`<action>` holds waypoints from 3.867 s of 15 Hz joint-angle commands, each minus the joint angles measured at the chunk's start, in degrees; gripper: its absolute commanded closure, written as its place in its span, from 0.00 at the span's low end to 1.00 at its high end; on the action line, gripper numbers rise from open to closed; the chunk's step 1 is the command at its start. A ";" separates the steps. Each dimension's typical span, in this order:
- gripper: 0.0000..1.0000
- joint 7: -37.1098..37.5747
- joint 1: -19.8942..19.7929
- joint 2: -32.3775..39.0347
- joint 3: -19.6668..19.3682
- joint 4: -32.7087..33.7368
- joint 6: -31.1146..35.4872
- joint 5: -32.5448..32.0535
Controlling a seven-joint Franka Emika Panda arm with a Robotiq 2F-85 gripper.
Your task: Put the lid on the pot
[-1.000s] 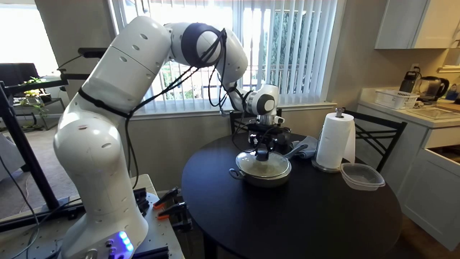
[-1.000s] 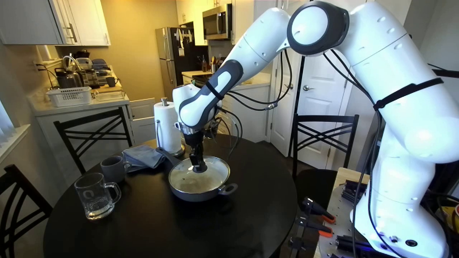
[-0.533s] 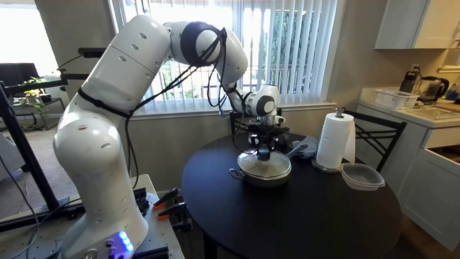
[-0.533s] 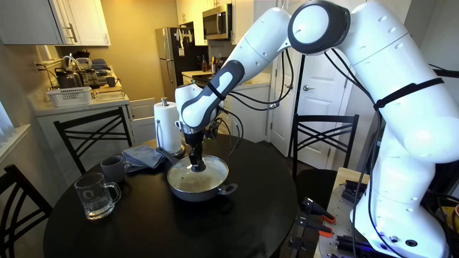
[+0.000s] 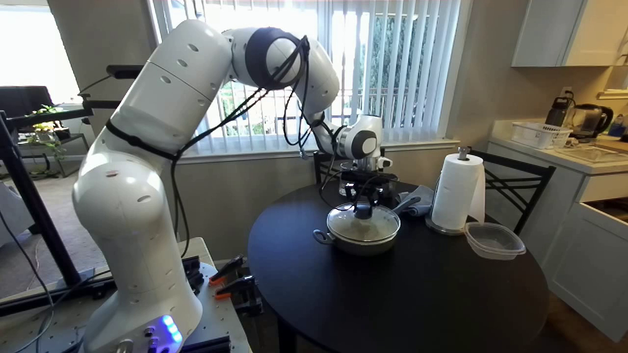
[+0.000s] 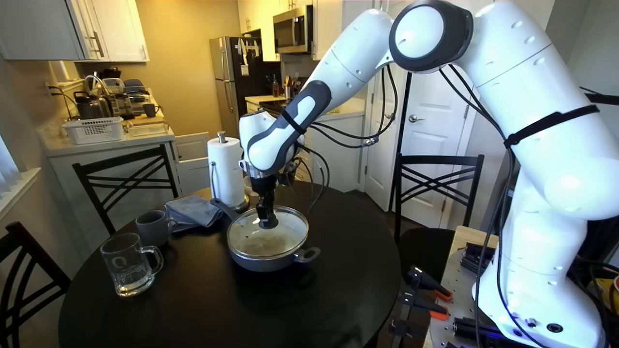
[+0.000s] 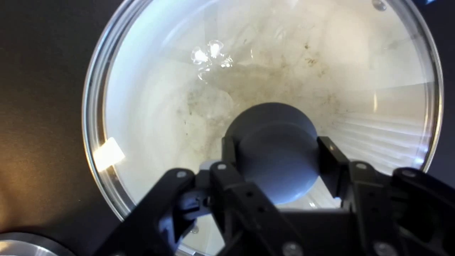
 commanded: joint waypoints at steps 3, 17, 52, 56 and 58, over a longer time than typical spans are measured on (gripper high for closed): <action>0.67 -2.11 -2.01 -2.92 0.57 -2.79 1.05 1.01; 0.67 -3.03 -2.57 -2.34 1.94 -2.58 0.64 1.45; 0.67 -10.85 -5.09 0.97 4.30 1.14 -0.14 4.28; 0.24 -10.40 -5.12 1.11 4.25 1.30 -0.84 4.31; 0.12 -10.34 -5.12 1.12 4.24 1.32 -0.97 4.44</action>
